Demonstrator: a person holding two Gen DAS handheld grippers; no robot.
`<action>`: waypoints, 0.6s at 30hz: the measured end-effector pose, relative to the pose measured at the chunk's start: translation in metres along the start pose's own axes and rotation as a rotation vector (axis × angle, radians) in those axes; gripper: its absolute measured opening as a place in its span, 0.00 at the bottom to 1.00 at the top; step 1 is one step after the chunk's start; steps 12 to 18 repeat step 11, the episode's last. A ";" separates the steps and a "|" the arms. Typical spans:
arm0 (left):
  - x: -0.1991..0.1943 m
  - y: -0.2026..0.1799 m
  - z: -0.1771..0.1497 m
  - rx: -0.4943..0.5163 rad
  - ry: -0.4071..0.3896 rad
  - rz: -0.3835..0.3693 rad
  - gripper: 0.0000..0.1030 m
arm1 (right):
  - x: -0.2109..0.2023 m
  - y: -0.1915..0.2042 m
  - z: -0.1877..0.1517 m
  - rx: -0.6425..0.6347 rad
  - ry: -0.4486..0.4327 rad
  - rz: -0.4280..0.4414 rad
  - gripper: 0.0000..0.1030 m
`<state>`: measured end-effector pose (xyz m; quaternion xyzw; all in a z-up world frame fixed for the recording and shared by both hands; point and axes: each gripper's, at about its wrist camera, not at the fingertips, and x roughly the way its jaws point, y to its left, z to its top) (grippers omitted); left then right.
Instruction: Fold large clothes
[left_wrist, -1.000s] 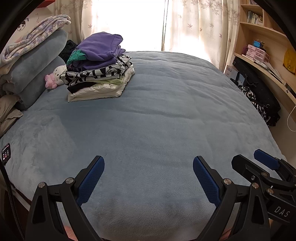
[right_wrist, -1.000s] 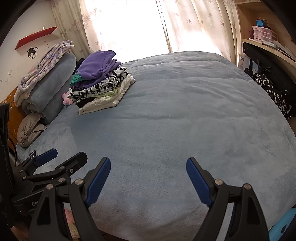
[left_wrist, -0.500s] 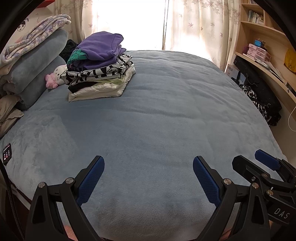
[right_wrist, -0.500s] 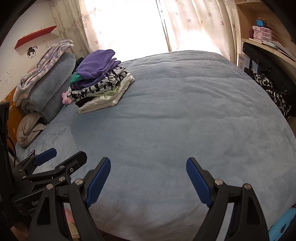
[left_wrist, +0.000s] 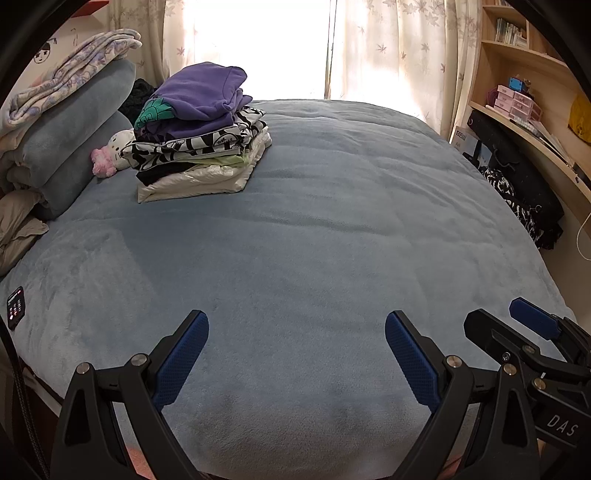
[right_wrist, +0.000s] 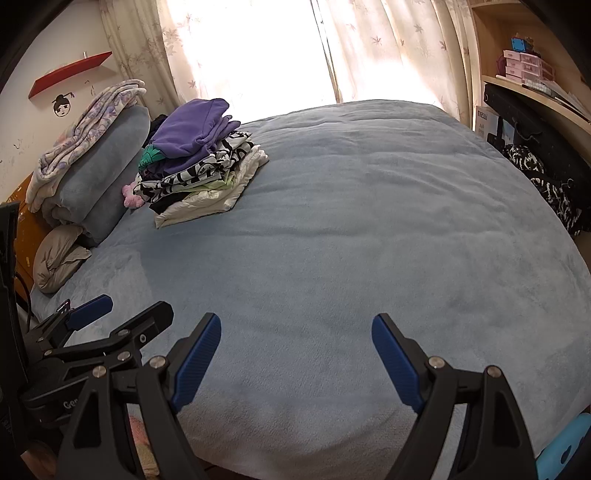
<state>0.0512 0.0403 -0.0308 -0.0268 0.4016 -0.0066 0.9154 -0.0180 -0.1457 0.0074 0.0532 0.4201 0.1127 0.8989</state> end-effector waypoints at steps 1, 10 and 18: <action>0.000 -0.001 0.000 -0.001 0.001 0.000 0.93 | 0.000 0.000 0.000 0.000 0.000 -0.001 0.82; 0.000 -0.001 0.000 -0.001 0.003 0.002 0.93 | 0.000 0.000 0.001 0.000 0.002 0.000 0.82; -0.001 0.000 -0.001 -0.002 0.004 0.001 0.93 | 0.000 0.001 0.000 0.000 0.002 -0.001 0.82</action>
